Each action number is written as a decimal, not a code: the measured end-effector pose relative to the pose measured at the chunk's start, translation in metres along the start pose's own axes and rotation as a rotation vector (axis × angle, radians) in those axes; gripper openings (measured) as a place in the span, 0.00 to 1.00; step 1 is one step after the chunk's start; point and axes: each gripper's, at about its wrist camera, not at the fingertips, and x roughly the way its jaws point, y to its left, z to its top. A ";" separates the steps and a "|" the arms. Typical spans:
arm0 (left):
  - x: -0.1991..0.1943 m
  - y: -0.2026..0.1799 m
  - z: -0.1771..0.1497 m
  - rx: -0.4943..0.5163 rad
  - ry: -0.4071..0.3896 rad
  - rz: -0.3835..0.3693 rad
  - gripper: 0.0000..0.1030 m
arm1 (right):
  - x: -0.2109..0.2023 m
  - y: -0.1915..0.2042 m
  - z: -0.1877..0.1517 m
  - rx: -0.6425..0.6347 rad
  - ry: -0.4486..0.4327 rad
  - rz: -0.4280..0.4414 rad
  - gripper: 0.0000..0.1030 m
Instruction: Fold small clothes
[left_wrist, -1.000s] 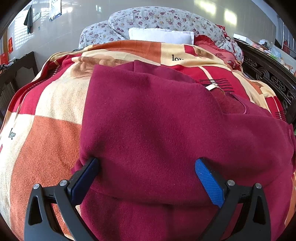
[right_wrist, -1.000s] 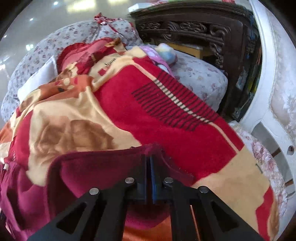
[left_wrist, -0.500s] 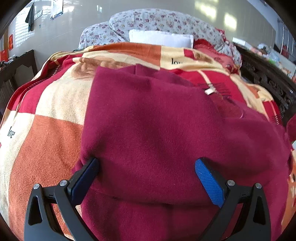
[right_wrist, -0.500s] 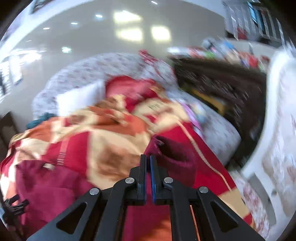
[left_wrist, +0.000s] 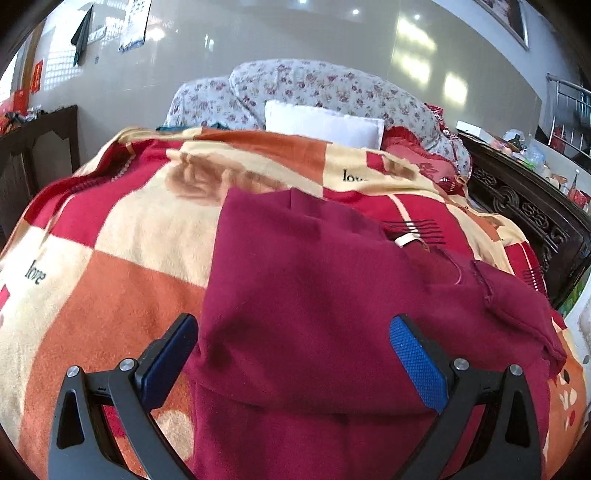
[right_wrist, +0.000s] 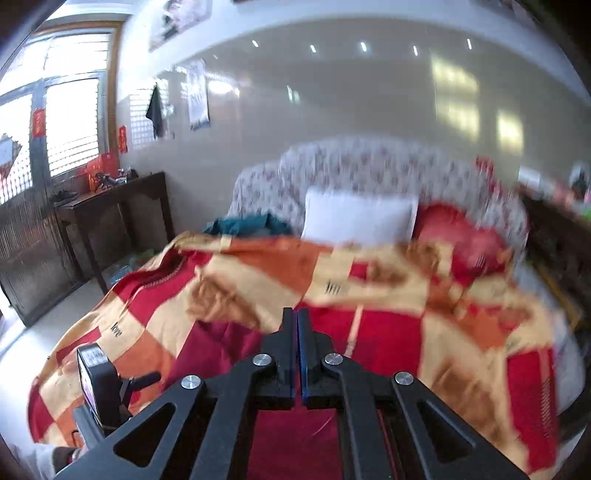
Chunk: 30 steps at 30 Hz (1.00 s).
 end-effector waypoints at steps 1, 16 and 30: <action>0.002 0.001 0.000 -0.009 0.014 -0.006 1.00 | 0.006 -0.006 -0.009 0.024 0.027 -0.002 0.26; -0.007 0.016 0.007 -0.062 -0.009 0.013 1.00 | 0.047 -0.056 -0.116 0.093 0.198 -0.159 0.09; -0.027 0.090 0.023 -0.327 -0.087 0.034 1.00 | 0.113 0.063 -0.081 0.203 0.196 0.343 0.35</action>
